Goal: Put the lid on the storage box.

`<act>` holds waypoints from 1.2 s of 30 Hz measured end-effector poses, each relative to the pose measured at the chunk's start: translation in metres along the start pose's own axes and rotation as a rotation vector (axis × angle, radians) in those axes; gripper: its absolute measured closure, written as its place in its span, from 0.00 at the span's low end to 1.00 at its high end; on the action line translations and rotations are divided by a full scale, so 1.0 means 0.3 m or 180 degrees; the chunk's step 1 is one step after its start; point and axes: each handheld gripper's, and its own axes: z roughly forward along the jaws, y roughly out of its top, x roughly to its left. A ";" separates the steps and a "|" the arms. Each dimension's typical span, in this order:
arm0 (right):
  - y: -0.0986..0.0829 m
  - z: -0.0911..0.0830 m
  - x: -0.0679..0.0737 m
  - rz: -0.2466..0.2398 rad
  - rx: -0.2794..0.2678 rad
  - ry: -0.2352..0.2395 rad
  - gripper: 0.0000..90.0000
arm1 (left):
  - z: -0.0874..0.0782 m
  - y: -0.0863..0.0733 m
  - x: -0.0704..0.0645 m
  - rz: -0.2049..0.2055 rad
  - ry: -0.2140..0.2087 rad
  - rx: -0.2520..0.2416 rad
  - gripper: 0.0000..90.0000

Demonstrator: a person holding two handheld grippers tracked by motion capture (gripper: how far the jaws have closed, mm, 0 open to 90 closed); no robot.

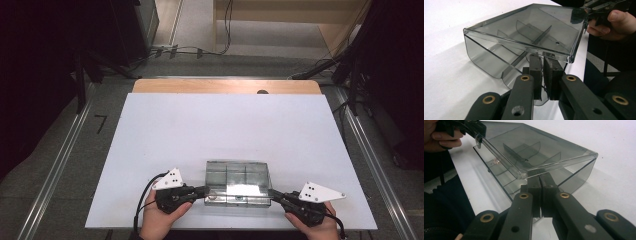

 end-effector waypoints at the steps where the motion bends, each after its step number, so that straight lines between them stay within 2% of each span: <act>1: -0.001 0.001 0.000 -0.0005 0.0000 -0.0001 0.95 | 0.000 -0.001 0.000 0.0003 -0.0004 0.0007 0.94; 15: -0.018 0.001 0.000 -0.0001 0.0055 0.0004 0.94 | -0.003 -0.011 -0.007 -0.0007 0.0001 0.0061 0.94; 26: -0.022 -0.012 0.008 -0.0025 0.0061 0.0003 0.93 | -0.016 -0.016 -0.017 0.0033 0.0029 0.0082 0.94; 36: -0.029 -0.018 0.011 -0.0016 0.0090 0.0006 0.93 | -0.023 -0.024 -0.018 0.0002 0.0031 0.0114 0.94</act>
